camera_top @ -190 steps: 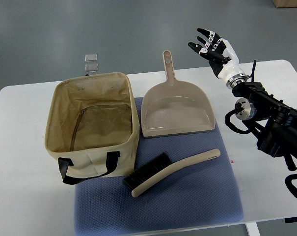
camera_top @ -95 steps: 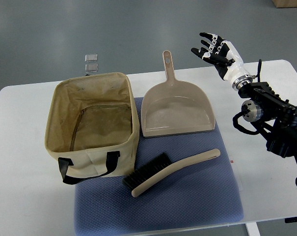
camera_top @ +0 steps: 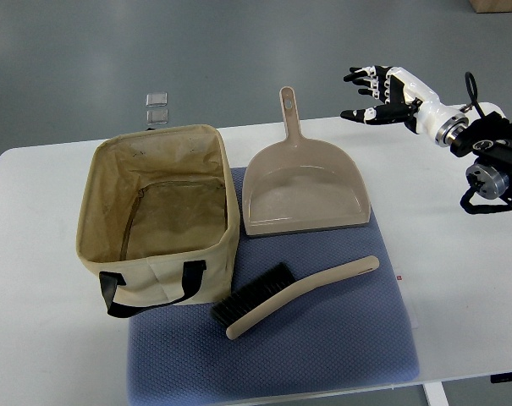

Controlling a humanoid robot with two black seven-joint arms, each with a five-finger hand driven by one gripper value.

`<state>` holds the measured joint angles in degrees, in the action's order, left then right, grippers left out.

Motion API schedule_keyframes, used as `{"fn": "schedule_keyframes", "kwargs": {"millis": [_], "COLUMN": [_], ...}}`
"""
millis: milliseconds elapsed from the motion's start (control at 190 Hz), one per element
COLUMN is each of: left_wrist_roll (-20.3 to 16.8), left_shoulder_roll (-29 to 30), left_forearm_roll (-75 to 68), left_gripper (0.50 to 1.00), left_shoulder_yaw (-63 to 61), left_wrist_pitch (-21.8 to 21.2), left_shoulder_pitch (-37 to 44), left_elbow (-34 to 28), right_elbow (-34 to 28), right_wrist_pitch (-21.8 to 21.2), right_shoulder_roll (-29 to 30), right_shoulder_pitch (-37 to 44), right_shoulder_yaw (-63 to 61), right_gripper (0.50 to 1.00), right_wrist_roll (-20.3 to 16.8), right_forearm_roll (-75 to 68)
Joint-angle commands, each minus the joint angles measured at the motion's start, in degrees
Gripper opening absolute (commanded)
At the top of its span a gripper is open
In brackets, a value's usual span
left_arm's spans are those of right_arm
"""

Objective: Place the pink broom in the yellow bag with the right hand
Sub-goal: 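Reach the right hand down toward the beige brush handle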

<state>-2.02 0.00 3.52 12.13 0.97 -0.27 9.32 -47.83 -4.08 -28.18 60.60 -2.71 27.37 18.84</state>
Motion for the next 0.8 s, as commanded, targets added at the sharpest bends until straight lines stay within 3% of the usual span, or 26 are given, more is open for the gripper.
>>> {"fn": "schedule_keyframes", "kwargs": {"millis": [0, 264, 649, 797], "left_wrist_roll": [0.0, 0.0, 0.0, 0.0], "left_shoulder_roll": [0.0, 0.0, 0.0, 0.0], "left_forearm_roll": [0.0, 0.1, 0.0, 0.0], "left_gripper": [1.0, 1.0, 1.0, 1.0], "left_shoulder_yaw": [0.0, 0.1, 0.1, 0.1], "left_wrist_pitch": [0.0, 0.0, 0.0, 0.0], "left_shoulder_pitch": [0.0, 0.0, 0.0, 0.0], "left_elbow": [-0.1, 0.0, 0.0, -0.1], "right_elbow": [-6.3, -22.1, -30.8, -30.8], "right_wrist_pitch": [1.8, 6.9, 7.3, 7.9], "right_shoulder_roll": [-2.9, -7.8, -8.6, -7.7], "right_shoulder_pitch": [4.1, 15.8, 18.7, 17.8], "right_shoulder_yaw": [7.6, 25.6, 31.7, 31.7], "right_gripper": [0.93, 0.93, 0.93, 0.93], "right_wrist_roll": [0.1, -0.4, -0.7, -0.7], "right_forearm_roll": [3.6, 14.2, 34.9, 38.5]}}
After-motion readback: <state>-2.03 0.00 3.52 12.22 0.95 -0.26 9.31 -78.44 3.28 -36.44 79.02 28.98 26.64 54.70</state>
